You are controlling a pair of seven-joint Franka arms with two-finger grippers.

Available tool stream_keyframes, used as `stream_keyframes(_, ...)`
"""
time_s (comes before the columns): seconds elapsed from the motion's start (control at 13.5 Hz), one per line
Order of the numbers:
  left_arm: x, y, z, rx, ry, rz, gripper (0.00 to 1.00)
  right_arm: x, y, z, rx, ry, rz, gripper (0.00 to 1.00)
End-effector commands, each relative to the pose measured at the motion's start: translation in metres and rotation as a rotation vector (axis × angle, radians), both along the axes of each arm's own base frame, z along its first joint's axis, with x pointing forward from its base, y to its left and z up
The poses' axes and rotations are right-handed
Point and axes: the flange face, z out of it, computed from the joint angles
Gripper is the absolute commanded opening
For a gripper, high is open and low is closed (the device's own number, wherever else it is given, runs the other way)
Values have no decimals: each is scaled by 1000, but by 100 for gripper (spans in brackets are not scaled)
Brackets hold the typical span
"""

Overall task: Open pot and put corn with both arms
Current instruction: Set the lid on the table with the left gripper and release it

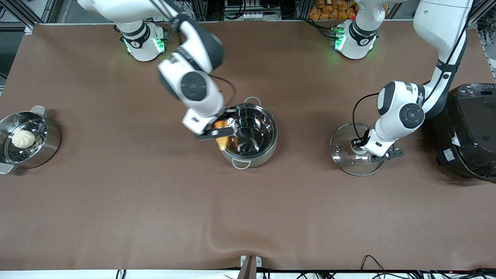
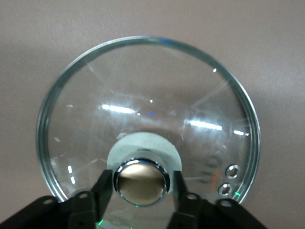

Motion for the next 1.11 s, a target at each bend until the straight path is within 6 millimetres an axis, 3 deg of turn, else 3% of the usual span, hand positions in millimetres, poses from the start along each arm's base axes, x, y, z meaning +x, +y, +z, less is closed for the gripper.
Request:
stream_keyframes(0.0, 20, 22, 41, 2, -70, 26, 100, 22, 19, -10, -12, -23, 7, 0)
stream_keyframes(0.07, 26, 24, 67, 8, -99, 32, 100, 26, 20, -12, -15, -36, 16, 0)
stream_keyframes(0.37, 57, 37, 211, 43, -129, 65, 100, 26, 27, -23, -22, -52, 63, 0)
stream_keyframes(0.52, 59, 39, 269, 52, -140, 75, 100, 26, 41, -29, -16, -63, 91, 0)
stream_keyframes(0.74, 51, 51, 321, 55, -154, 106, 100, 25, 44, -45, -27, -59, 98, 0)
stream_keyframes(1.04, 38, 52, 349, 57, -183, 119, 100, 18, 54, -54, -34, -68, 109, 0)
